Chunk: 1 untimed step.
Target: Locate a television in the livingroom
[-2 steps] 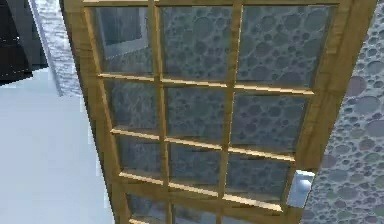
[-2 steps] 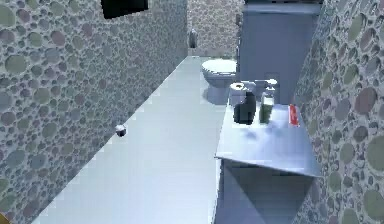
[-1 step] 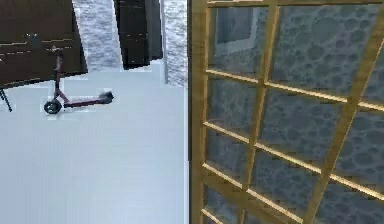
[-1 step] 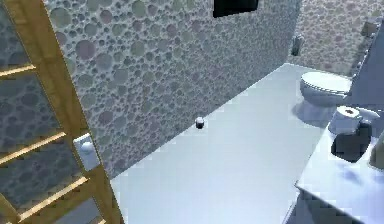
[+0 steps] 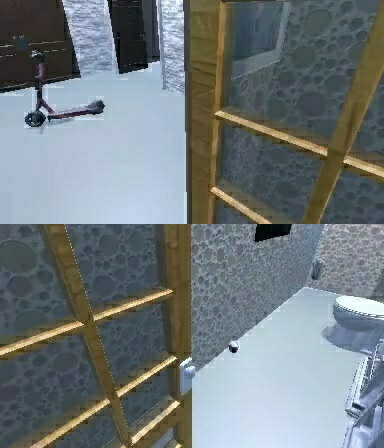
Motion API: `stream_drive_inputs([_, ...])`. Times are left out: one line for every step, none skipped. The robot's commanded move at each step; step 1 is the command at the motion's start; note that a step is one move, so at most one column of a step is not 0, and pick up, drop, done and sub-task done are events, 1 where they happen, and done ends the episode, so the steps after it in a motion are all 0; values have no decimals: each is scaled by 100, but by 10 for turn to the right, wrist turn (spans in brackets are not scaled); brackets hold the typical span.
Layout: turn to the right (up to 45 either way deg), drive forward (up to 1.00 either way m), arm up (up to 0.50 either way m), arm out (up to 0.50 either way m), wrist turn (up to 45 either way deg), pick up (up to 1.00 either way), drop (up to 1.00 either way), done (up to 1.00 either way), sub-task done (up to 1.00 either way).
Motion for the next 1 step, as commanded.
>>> stream_drive_inputs([-450, 0, 0, 0, 0, 0, 0, 0, 0])
